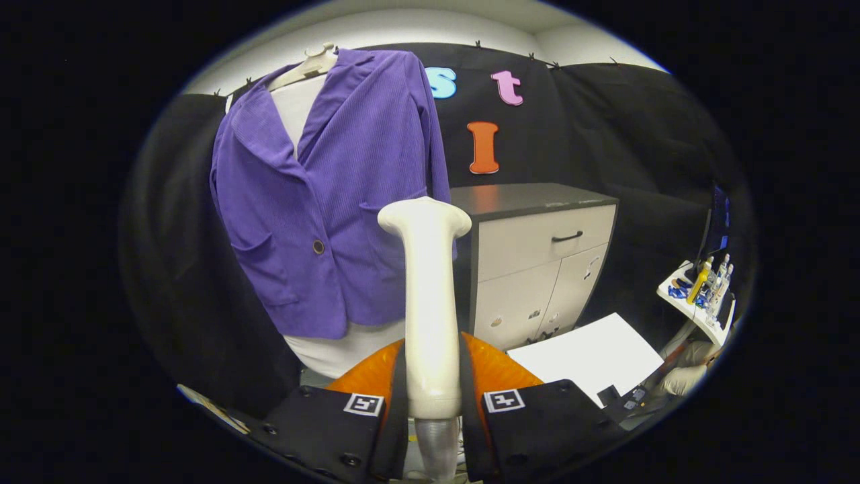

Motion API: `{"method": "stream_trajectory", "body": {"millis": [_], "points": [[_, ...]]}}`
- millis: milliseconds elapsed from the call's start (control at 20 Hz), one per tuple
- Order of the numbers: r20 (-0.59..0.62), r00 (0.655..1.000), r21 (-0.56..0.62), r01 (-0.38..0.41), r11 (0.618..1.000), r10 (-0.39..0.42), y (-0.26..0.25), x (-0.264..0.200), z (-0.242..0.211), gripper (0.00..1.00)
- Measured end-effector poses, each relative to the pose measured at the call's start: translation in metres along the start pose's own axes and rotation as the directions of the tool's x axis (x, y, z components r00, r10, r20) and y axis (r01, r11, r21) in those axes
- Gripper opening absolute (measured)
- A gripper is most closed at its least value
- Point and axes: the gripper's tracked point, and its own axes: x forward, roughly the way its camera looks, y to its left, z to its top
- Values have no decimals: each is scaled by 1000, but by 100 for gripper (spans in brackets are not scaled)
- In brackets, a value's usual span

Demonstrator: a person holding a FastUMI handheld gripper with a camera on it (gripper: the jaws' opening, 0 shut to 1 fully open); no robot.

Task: Iron the clothes twice with a garment steamer, once on the left side and once on the right side.

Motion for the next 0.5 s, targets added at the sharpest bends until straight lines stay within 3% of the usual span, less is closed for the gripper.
{"method": "stream_trajectory", "body": {"millis": [500], "points": [[241,970,9,-26,1000,23,33,-39,127,40]]}}
